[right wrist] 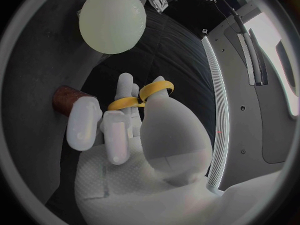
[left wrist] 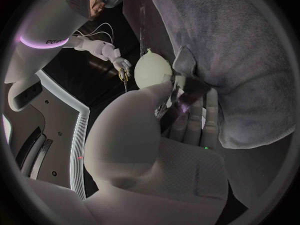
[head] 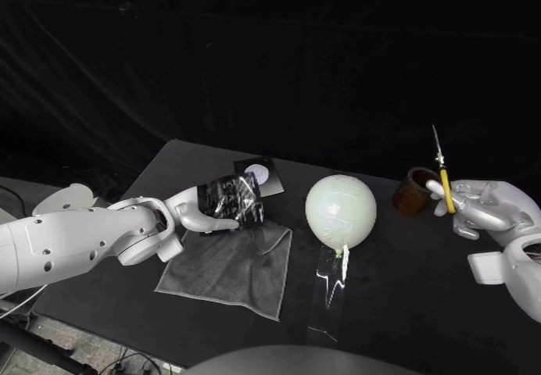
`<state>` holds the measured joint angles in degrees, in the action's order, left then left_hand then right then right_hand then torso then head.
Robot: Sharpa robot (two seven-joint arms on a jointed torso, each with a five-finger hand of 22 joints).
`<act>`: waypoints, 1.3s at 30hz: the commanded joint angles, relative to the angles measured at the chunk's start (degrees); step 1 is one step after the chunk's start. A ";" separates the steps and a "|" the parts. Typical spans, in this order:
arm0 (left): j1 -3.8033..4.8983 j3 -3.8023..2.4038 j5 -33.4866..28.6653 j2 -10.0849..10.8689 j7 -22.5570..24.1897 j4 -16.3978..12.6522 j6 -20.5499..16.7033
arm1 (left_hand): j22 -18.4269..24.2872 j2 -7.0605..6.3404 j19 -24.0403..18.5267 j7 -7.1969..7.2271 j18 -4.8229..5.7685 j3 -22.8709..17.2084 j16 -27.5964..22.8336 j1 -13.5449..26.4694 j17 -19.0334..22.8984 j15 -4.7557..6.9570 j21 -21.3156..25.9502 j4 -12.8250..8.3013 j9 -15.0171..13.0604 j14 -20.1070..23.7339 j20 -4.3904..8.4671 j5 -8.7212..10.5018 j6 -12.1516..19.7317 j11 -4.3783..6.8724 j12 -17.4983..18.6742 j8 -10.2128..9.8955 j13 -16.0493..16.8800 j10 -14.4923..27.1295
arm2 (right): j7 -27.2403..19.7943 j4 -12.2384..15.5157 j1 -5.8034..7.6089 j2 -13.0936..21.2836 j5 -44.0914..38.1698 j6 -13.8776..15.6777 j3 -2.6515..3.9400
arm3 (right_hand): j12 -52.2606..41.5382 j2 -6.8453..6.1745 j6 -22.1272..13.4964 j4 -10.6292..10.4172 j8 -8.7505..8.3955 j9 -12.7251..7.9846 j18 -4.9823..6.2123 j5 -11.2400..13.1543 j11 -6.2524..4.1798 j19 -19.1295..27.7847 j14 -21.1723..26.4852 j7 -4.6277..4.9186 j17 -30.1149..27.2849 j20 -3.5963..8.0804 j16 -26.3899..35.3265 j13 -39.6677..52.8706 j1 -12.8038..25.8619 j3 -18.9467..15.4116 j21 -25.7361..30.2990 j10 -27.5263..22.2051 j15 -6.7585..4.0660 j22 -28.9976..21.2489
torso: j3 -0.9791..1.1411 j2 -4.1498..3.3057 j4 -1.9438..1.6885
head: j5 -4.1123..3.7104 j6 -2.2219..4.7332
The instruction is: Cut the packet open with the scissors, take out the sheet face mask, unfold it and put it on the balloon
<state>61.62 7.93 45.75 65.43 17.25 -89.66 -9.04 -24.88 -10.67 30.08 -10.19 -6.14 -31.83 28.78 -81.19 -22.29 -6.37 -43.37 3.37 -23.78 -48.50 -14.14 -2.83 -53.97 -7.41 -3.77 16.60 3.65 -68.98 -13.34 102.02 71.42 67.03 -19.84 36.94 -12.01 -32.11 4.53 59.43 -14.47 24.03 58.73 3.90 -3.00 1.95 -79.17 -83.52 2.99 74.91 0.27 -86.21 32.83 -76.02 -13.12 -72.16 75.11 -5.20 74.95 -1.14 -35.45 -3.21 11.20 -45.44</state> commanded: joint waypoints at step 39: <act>-1.28 -2.14 -4.93 -1.86 3.63 7.24 -7.72 | 18.67 -3.31 3.25 -5.35 2.68 41.27 -15.90 -12.11 10.54 -6.13 27.06 13.77 7.59 11.07 -2.66 -0.06 12.98 -6.17 0.07 -8.27 -0.01 20.08 | -1.09 0.07 -0.66 -0.45 -0.76 -1.20 0.05 | 1.20 8.96 0.93 -0.68 -3.22 -1.10 0.76 0.19 -4.56 1.29 -4.02 -1.74 2.44 -0.75 0.29 -1.76 -10.54 -2.32 1.89 3.51 -0.66 4.99 | 0.07 0.09 -0.07 | -0.58 -0.94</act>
<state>60.18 5.93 45.74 63.56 18.93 -82.46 -15.30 -6.14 -13.45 33.56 -10.97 -3.09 9.03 13.19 -93.20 -11.81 -12.41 -16.53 17.14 -16.24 -37.77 -16.80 -2.84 -41.28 -13.70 -3.71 8.52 3.64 -49.32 -13.39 102.02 70.78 66.64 -19.13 36.80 -12.00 -31.61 3.91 60.32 -15.23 21.13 57.76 3.82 -3.00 1.65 -78.36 -83.52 1.69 74.91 -0.54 -85.78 31.15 -76.64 -15.17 -70.60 74.80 -5.20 74.95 -1.10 -35.34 -3.28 10.67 -46.31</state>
